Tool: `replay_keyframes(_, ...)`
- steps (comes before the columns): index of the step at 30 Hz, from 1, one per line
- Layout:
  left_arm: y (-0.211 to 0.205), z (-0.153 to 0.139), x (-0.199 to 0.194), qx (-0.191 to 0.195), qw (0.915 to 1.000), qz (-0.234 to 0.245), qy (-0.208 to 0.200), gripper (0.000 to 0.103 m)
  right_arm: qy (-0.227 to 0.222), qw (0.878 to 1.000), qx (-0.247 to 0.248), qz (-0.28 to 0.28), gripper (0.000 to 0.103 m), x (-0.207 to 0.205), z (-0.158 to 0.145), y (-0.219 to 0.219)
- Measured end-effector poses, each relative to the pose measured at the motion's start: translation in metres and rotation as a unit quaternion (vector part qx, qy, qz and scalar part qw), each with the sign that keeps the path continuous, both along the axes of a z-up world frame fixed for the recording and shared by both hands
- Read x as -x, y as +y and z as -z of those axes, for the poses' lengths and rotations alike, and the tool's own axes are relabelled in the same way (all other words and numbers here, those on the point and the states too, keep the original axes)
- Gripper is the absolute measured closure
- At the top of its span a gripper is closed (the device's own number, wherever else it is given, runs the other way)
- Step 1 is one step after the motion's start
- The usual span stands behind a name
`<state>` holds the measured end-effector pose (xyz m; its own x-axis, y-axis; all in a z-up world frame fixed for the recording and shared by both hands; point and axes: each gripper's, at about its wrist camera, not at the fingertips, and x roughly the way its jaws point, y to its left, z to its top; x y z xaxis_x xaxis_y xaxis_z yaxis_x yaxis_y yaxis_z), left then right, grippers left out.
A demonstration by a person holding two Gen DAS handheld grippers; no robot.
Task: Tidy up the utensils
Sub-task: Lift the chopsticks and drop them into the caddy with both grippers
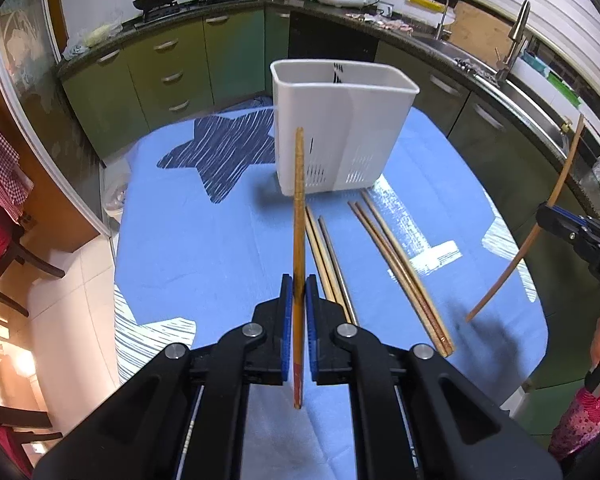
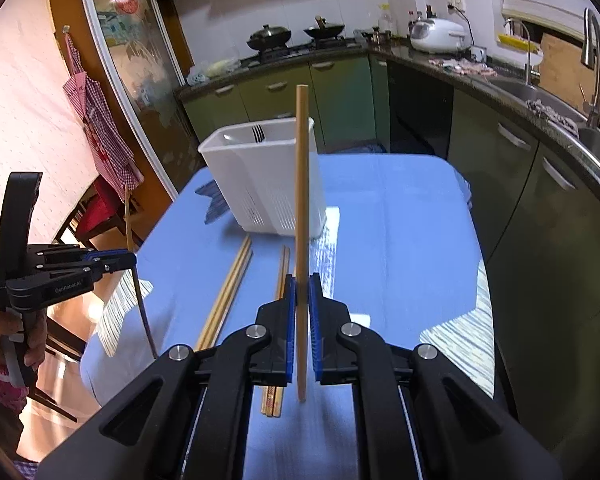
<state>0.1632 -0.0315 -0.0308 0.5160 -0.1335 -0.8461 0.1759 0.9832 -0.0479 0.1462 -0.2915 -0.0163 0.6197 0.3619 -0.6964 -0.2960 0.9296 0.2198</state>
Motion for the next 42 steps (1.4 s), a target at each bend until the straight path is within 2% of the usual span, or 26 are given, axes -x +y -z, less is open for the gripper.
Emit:
replay_keyframes(7, 0.000, -0.009, -0.002, 0.011, 0.9999, 0.006, -0.007, 0.096, -0.016, 1.000, 0.001, -0.006, 0.096, -0.004, -0.015, 0.007)
replay_keyframes(12, -0.004, -0.030, -0.009, 0.014, 0.9995, 0.011, -0.028, 0.096, -0.029, 1.000, -0.007, -0.010, 0.096, -0.012, -0.029, 0.009)
replay_keyframes(22, -0.018, -0.096, -0.042, 0.022, 0.9966, 0.023, -0.076, 0.096, -0.059, 0.998, -0.019, -0.014, 0.096, -0.044, -0.077, 0.018)
replay_keyframes(34, -0.029, -0.176, -0.096, 0.034, 0.9890, 0.006, -0.144, 0.096, -0.085, 0.996, -0.032, -0.022, 0.096, -0.081, -0.121, 0.029)
replay_keyframes(38, -0.033, -0.177, -0.113, 0.019, 0.9878, -0.005, -0.154, 0.096, -0.091, 0.995, -0.037, -0.021, 0.096, -0.091, -0.129, 0.030)
replay_keyframes(42, -0.037, -0.145, -0.140, 0.006, 0.9934, -0.010, -0.114, 0.096, -0.093, 0.995, -0.044, -0.015, 0.096, -0.107, -0.132, 0.029)
